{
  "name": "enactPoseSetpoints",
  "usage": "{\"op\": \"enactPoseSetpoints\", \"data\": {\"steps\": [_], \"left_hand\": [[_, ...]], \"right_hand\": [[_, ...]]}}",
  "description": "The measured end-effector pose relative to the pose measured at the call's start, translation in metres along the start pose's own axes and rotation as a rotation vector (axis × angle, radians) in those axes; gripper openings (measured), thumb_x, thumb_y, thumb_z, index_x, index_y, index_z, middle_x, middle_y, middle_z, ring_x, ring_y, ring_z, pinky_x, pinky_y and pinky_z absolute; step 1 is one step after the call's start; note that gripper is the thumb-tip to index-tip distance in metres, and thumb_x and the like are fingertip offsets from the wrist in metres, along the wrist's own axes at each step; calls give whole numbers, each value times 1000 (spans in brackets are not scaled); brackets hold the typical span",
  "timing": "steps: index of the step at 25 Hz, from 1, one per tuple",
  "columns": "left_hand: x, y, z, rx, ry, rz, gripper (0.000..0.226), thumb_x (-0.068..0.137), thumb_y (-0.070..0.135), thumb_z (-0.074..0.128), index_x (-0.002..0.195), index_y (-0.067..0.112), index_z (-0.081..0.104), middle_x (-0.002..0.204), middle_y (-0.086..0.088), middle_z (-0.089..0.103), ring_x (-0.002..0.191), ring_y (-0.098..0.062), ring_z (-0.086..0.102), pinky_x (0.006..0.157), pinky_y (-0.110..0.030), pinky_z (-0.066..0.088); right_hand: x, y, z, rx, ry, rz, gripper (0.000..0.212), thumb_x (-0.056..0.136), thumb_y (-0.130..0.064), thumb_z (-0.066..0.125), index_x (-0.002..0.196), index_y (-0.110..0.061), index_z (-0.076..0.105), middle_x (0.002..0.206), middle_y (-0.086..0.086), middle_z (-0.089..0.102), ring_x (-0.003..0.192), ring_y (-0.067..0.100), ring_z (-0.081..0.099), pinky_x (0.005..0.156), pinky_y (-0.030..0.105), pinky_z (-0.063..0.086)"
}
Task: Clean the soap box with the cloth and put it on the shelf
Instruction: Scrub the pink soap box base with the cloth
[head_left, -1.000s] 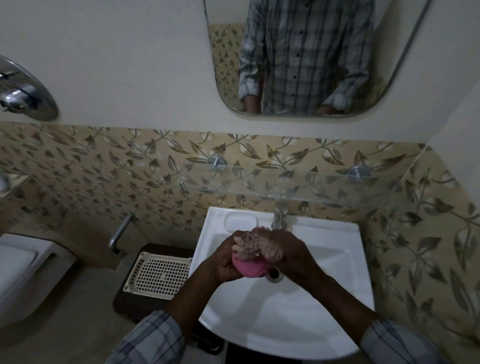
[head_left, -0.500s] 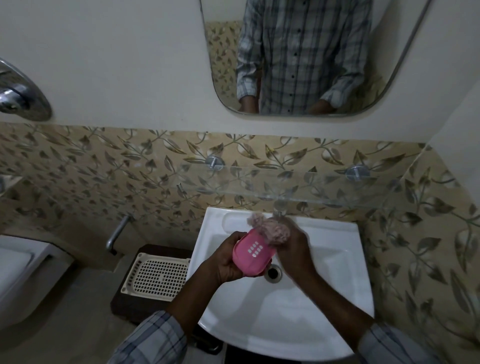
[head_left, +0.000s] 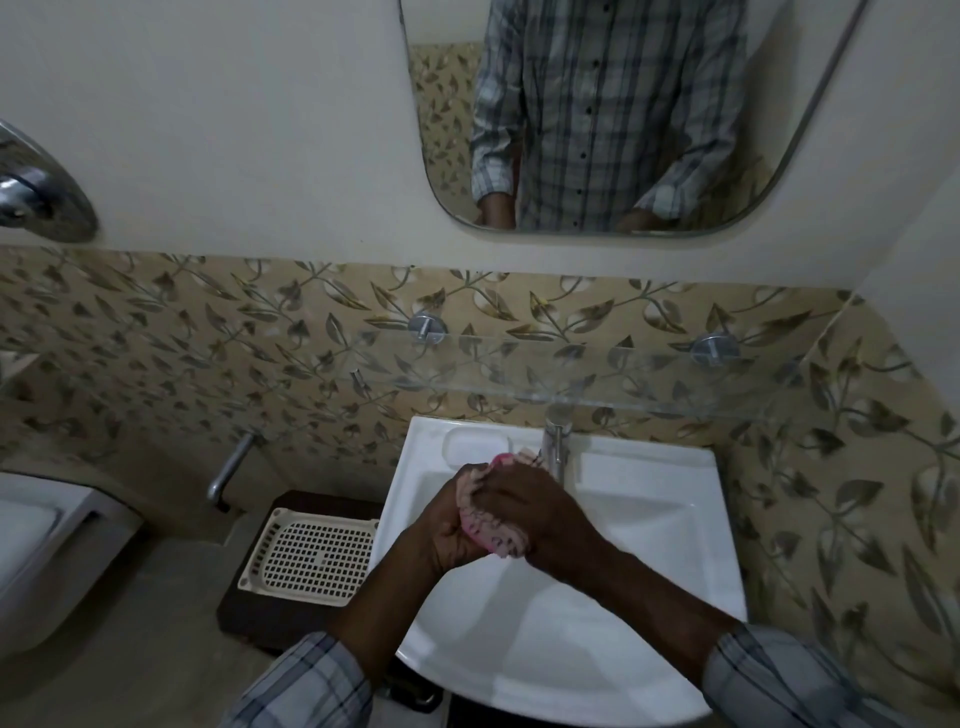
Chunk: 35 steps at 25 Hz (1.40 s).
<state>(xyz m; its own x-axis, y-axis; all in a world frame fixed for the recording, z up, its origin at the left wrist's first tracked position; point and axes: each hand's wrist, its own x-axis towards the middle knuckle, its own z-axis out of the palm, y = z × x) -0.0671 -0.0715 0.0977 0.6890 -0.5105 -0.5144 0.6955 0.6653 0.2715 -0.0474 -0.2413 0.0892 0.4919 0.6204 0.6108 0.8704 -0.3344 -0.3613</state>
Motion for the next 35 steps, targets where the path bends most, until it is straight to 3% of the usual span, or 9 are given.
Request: {"op": "enactPoseSetpoints", "data": {"steps": [4,8,10,14,18,21,25,32,35], "left_hand": [[2,-3,-5,49,58,72,47,91,35,55,117,-1,68,112,-27,69,100,-40,67,82,-51,60],[9,-3,-4,123,115,267,46,86,37,57,116,4,70,107,-22,72,97,-34,70,81,-46,61],[7,4,-1,131,146,218,53,89,41,58,124,2,62,110,-24,67,98,-35,64,87,-46,54],[9,6,8,186,132,232,47,90,37,56,119,1,66,114,-23,68,106,-34,63,91,-46,55],[16,-6,-1,266,280,384,35,99,34,51,112,6,66,95,-16,76,89,-27,73,75,-41,63],[15,-9,-1,303,283,379,41,99,40,51,118,7,66,102,-19,72,93,-31,69,84,-46,58],[19,-2,7,242,259,405,45,87,38,59,112,1,68,107,-20,69,97,-30,70,80,-42,63],[4,7,-1,221,99,177,51,93,43,54,120,2,69,113,-24,66,96,-36,66,84,-45,56],[8,-4,3,238,104,251,51,88,39,57,123,3,65,115,-24,64,98,-36,65,83,-46,58]], "right_hand": [[10,1,-16,-237,-27,67,28,75,-1,76,103,-1,76,103,19,74,97,31,66,83,37,55],[33,-19,-8,-428,-215,717,25,82,-10,66,107,-11,70,102,10,71,94,31,69,75,35,55],[29,-12,-18,-210,0,919,24,84,-6,64,106,-12,70,105,10,71,98,30,68,75,28,50],[23,-23,-17,-159,52,509,47,77,9,74,123,2,65,122,21,68,112,33,65,101,24,48],[35,-27,-10,-260,-261,904,21,88,-12,59,108,-9,66,111,12,66,104,31,63,78,35,52],[48,-9,-25,-98,-91,1019,11,88,-10,60,90,-6,70,88,10,74,86,28,71,63,24,46],[49,-42,-12,439,36,921,28,96,-14,61,124,-11,68,116,7,73,108,14,66,87,17,46],[46,-11,-48,145,-35,517,44,92,4,56,136,2,54,143,17,53,136,23,45,117,36,34],[29,-18,-30,294,-146,677,37,100,-7,53,137,-2,56,140,8,58,125,8,59,103,19,46]]}}
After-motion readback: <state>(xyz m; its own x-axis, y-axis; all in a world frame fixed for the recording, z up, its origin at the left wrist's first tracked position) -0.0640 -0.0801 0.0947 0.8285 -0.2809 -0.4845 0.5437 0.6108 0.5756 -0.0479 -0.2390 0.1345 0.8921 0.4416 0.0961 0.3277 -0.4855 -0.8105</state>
